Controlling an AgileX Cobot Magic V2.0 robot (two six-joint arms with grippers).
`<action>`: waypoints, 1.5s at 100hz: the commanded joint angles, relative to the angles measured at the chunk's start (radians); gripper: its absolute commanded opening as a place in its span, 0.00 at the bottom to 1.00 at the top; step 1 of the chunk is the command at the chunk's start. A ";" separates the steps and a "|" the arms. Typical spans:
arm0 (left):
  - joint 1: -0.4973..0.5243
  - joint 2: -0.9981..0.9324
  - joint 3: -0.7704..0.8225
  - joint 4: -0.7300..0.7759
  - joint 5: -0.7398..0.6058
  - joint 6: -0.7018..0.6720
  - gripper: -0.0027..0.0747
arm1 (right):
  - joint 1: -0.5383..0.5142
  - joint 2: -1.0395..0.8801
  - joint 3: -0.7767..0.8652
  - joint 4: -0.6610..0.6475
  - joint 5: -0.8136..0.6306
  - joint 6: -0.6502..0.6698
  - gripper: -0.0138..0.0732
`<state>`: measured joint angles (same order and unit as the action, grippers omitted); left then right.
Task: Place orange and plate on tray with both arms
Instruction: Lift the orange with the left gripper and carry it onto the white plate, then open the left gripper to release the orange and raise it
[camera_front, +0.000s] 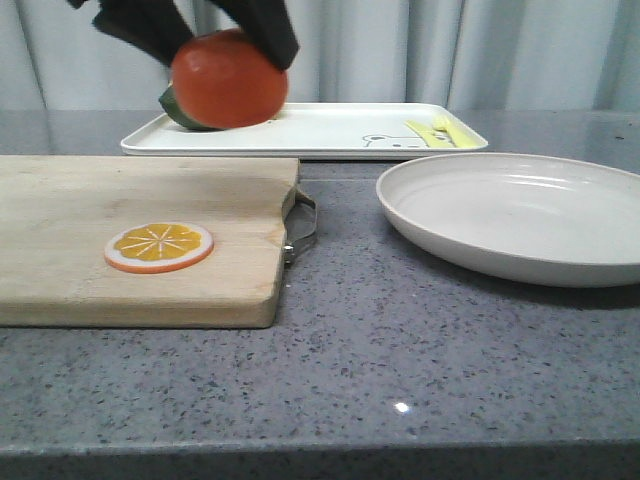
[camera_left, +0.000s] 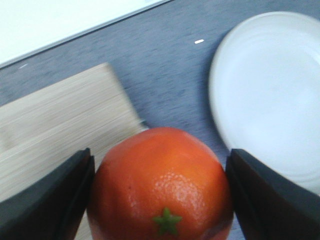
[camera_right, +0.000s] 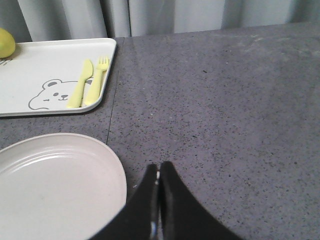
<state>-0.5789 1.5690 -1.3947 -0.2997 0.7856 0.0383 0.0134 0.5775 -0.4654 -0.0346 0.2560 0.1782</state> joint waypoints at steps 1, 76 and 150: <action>-0.053 -0.020 -0.065 -0.027 -0.070 0.002 0.56 | -0.006 0.009 -0.036 -0.002 -0.081 -0.001 0.09; -0.298 0.296 -0.288 -0.020 -0.130 0.004 0.53 | -0.006 0.009 -0.036 -0.002 -0.076 -0.001 0.09; -0.298 0.302 -0.312 -0.020 -0.109 0.006 0.78 | -0.006 0.009 -0.036 -0.002 -0.076 -0.001 0.09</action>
<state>-0.8694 1.9271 -1.6591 -0.3017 0.7127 0.0441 0.0134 0.5775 -0.4661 -0.0346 0.2560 0.1782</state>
